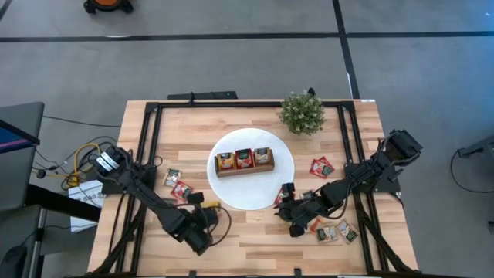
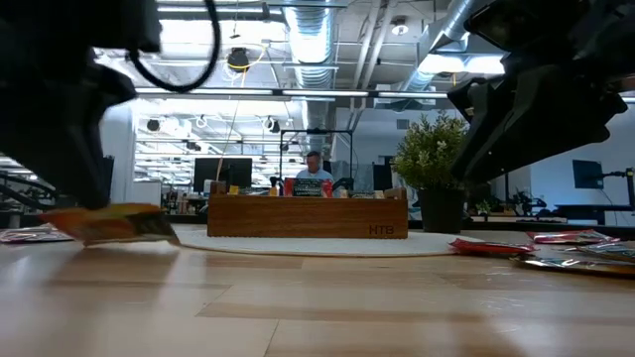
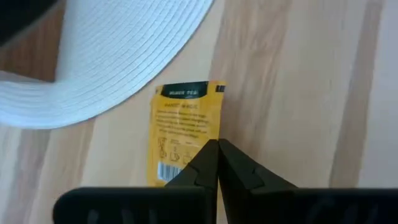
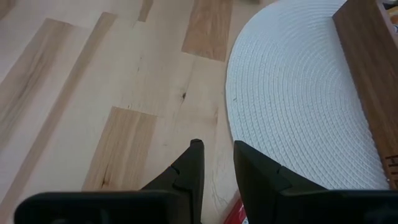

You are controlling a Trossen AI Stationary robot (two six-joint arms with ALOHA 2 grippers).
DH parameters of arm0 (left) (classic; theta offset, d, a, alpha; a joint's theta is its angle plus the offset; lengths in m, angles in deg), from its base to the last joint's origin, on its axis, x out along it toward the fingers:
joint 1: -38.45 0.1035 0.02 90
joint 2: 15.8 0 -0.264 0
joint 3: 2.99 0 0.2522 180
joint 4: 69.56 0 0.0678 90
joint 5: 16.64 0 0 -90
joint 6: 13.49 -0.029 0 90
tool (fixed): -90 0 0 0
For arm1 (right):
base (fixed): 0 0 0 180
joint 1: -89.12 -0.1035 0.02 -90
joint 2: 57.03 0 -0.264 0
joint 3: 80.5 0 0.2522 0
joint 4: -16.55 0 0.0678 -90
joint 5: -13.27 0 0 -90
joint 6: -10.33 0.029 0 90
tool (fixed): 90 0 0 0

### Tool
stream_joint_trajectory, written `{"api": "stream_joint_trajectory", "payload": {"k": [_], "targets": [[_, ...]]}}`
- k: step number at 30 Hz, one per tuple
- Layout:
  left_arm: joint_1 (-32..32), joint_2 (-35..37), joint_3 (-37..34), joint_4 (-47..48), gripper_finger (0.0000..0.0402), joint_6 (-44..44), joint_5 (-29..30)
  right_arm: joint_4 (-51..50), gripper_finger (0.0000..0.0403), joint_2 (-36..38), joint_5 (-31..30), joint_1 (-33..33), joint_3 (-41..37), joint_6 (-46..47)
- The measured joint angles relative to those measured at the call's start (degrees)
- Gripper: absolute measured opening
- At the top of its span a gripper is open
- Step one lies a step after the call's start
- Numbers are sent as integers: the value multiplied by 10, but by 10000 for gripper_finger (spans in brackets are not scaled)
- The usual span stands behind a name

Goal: Pick & Place Tea
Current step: Put the orange tea bag into the left section of the wooden organizer

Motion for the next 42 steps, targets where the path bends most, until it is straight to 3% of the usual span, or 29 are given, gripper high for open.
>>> {"api": "stream_joint_trajectory", "payload": {"k": [7, 12, 20, 26, 31, 42], "targets": [[-12, 1, 2, -154, 0, -68, 92, 49, 77, 0, 0, 0, 0, 0], [-14, 1, 2, -240, 0, -129, 131, 138, 82, -32, 8, 9, 0, 0], [-13, 0, -10, -317, 0, -175, 146, 297, 143, -140, 139, 33, 6, -30], [7, -31, -12, -355, 0, -178, 105, 296, 173, -169, 197, 43, 32, -30], [35, -71, -11, -367, 0, -185, 4, 300, 177, -177, 226, 47, 40, -15], [45, -77, -10, -356, 0, -58, -144, 293, 114, -231, 255, 64, 82, 21]]}}
